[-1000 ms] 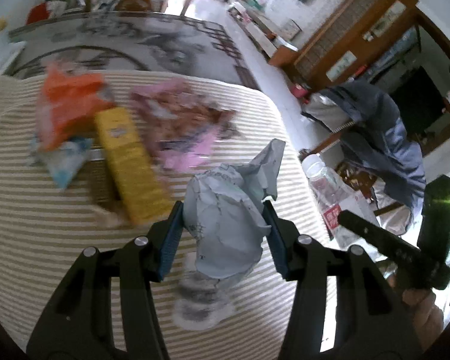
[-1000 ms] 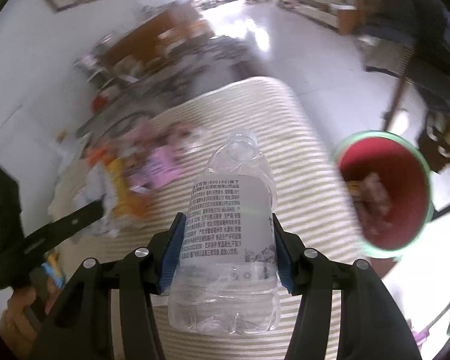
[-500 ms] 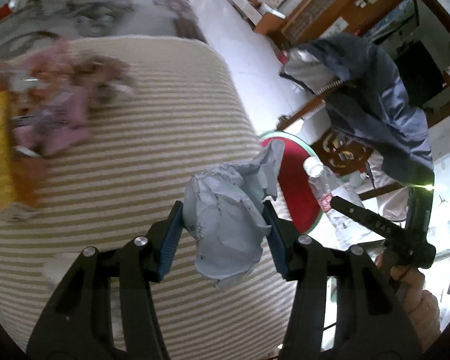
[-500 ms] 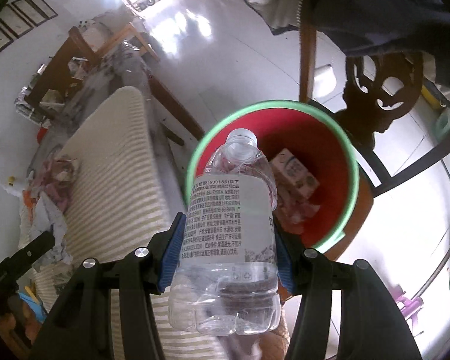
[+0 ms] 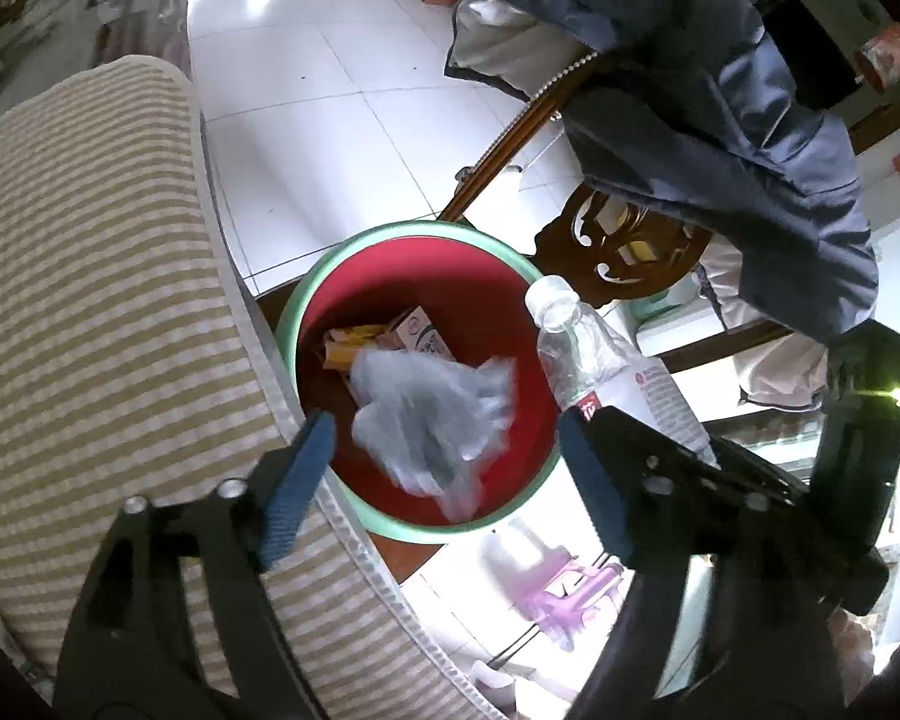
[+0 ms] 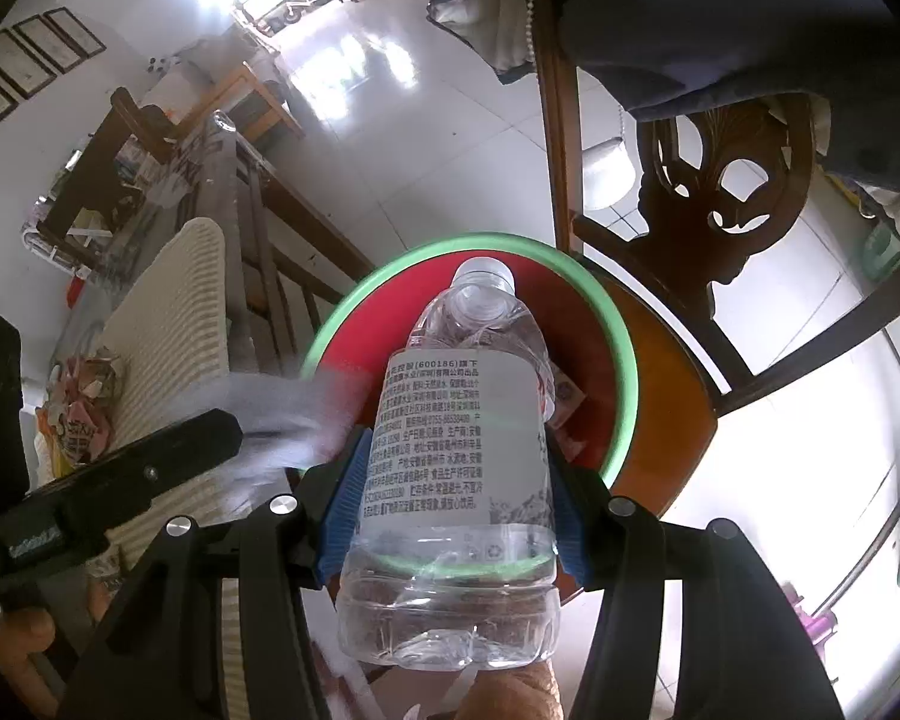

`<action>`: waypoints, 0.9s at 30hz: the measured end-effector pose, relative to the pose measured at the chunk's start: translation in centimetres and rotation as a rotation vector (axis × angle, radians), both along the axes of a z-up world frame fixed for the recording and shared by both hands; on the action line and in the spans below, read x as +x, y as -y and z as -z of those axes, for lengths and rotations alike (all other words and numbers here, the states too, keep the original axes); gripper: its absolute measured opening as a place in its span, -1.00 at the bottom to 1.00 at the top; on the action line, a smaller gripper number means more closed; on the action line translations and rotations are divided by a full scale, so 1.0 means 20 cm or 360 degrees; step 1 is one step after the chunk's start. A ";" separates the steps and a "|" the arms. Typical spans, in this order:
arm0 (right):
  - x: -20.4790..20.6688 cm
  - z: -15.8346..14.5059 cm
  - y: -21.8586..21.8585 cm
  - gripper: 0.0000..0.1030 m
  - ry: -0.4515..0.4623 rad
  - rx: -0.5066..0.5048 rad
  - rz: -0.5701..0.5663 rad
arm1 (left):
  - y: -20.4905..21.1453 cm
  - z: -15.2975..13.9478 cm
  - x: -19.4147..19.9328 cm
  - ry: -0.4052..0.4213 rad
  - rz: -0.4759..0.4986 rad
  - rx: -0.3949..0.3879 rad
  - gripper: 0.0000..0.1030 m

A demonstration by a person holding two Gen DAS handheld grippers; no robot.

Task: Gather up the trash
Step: 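Carry the tissue and bottle over the red bin and open both tools, then move both tools back to the table toward the white paper cup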

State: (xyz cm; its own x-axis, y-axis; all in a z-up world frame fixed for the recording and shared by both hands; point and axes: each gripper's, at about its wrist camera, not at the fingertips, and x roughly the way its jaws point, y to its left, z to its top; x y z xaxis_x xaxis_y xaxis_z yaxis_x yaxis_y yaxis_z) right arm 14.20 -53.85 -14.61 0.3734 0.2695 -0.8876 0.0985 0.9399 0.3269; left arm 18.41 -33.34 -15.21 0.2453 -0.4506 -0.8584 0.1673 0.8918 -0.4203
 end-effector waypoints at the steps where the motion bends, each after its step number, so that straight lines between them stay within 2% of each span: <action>1: 0.01 0.01 0.00 0.03 -0.0004 0.0000 -0.0005 | 0.00 0.00 0.00 -0.0009 -0.0005 0.0005 0.53; 12: 0.13 0.14 -0.06 0.06 -0.0034 -0.0085 -0.0060 | -0.27 -0.14 -0.15 0.0053 -0.0160 0.0039 0.55; 15: 0.15 0.14 -0.08 0.12 -0.0015 -0.0136 -0.0056 | -0.35 -0.17 -0.19 0.0070 -0.0201 0.0055 0.56; 16: 0.16 0.13 -0.09 0.29 -0.0013 -0.0159 -0.0050 | -0.38 -0.17 -0.21 0.0072 -0.0214 0.0060 0.56; 17: 0.16 0.13 -0.09 0.35 -0.0006 -0.0182 -0.0036 | -0.41 -0.17 -0.22 0.0072 -0.0231 0.0065 0.56; 22: 0.14 0.11 -0.13 0.37 -0.0002 -0.0196 0.0005 | -0.59 -0.18 -0.29 0.0067 -0.0318 0.0063 0.56; 27: 0.08 0.02 -0.22 0.38 0.0046 -0.0194 0.0033 | -0.76 -0.20 -0.36 0.0090 -0.0370 0.0042 0.56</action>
